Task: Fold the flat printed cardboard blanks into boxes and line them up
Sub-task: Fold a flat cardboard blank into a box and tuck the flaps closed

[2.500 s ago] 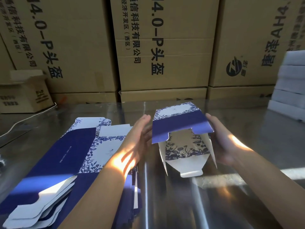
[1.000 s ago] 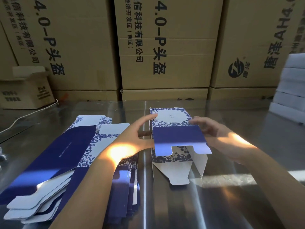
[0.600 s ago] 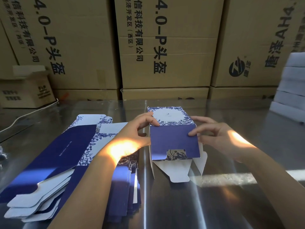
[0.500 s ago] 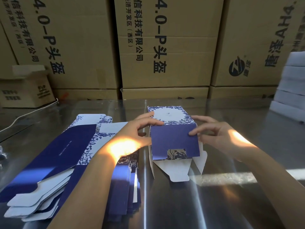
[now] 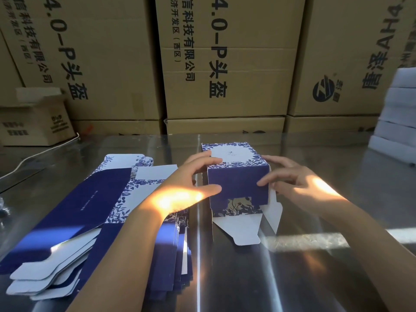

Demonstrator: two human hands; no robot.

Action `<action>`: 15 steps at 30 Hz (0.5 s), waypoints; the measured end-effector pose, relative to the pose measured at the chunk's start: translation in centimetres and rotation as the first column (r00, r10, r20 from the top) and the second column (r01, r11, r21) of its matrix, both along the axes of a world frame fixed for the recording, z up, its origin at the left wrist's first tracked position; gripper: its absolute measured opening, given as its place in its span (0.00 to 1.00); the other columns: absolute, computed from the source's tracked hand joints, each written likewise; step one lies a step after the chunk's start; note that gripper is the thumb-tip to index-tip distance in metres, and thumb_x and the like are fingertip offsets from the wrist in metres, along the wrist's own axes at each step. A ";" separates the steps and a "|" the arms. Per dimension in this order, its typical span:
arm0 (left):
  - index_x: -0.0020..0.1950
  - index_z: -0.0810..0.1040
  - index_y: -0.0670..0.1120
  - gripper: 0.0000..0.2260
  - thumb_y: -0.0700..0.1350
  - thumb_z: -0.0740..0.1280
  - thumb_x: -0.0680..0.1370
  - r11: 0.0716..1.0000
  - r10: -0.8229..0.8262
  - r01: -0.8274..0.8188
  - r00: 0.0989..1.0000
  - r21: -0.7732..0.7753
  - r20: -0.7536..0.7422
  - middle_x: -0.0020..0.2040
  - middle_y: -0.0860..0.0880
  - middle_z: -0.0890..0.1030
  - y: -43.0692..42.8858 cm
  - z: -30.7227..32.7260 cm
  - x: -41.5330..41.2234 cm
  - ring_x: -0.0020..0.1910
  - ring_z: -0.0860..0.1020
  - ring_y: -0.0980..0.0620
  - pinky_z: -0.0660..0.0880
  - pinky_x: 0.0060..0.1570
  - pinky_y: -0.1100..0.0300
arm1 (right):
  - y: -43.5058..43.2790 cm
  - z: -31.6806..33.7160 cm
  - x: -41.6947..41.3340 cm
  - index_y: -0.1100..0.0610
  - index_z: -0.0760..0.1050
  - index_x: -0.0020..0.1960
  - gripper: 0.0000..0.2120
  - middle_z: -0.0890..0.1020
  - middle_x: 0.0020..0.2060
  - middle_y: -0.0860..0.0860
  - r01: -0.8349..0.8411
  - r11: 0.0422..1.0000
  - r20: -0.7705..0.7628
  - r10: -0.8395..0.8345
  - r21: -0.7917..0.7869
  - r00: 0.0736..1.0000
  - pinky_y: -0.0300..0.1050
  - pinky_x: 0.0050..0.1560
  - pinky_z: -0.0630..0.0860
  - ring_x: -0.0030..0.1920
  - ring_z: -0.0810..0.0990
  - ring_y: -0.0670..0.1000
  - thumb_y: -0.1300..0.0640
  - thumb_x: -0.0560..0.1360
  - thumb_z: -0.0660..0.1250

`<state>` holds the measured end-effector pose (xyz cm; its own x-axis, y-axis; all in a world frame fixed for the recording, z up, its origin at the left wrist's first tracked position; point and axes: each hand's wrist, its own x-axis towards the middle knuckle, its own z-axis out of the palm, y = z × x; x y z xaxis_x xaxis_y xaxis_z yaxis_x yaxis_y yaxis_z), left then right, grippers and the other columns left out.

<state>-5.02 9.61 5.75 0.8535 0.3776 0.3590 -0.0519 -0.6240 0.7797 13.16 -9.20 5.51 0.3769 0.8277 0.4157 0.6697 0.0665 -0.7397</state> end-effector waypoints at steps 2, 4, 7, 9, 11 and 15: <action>0.55 0.73 0.70 0.21 0.45 0.72 0.72 0.997 0.053 -0.053 0.999 0.059 0.007 0.67 0.70 0.64 0.0 -0.3 0.2 0.59 0.67 0.76 0.67 0.59 0.67 | 0.0 -0.1 -0.2 0.47 0.83 0.36 0.21 0.71 0.64 0.36 0.032 0.999 0.000 -0.032 0.012 0.999 0.37 0.50 0.76 0.53 0.80 0.44 0.70 0.74 0.63; 0.55 0.72 0.71 0.20 0.48 0.72 0.72 0.991 0.088 -0.089 0.996 0.102 0.009 0.67 0.70 0.64 -0.1 -0.4 0.4 0.64 0.66 0.70 0.64 0.61 0.65 | 0.2 -0.4 -0.6 0.47 0.79 0.38 0.17 0.72 0.65 0.37 0.089 0.994 0.012 -0.090 0.068 0.996 0.38 0.45 0.77 0.52 0.80 0.47 0.69 0.73 0.65; 0.56 0.72 0.71 0.20 0.49 0.72 0.72 0.985 0.112 -0.114 0.993 0.129 0.023 0.67 0.69 0.64 -0.2 -0.5 0.6 0.66 0.65 0.68 0.62 0.65 0.62 | 0.8 -1.1 -1.3 0.43 0.76 0.52 0.16 0.71 0.66 0.38 0.096 0.983 -0.016 -0.095 0.158 0.995 0.27 0.43 0.74 0.57 0.75 0.37 0.64 0.74 0.68; 0.55 0.72 0.70 0.19 0.48 0.72 0.72 0.984 0.127 -0.132 0.991 0.122 0.046 0.67 0.67 0.65 -0.2 -0.5 0.6 0.65 0.66 0.66 0.62 0.66 0.62 | 1.2 -1.4 -1.6 0.43 0.74 0.60 0.19 0.72 0.64 0.38 0.136 0.976 0.068 -0.149 0.170 0.986 0.23 0.45 0.71 0.57 0.73 0.33 0.61 0.74 0.70; 0.54 0.74 0.69 0.18 0.49 0.73 0.72 0.985 0.135 -0.142 0.988 0.103 0.071 0.66 0.66 0.66 -0.3 -0.5 0.7 0.65 0.67 0.65 0.63 0.63 0.65 | 1.6 -1.4 -2.0 0.47 0.75 0.63 0.20 0.72 0.61 0.38 0.183 0.962 0.201 -0.224 0.204 0.954 0.19 0.46 0.67 0.55 0.71 0.29 0.60 0.74 0.70; 0.50 0.78 0.68 0.14 0.51 0.75 0.70 0.991 0.124 -0.128 0.987 0.039 0.101 0.59 0.69 0.68 -0.6 -0.4 0.8 0.61 0.69 0.67 0.69 0.58 0.67 | 2.0 -1.5 -3.1 0.45 0.80 0.56 0.13 0.72 0.53 0.37 0.175 0.950 0.253 -0.241 0.259 0.937 0.26 0.47 0.71 0.53 0.74 0.39 0.55 0.72 0.72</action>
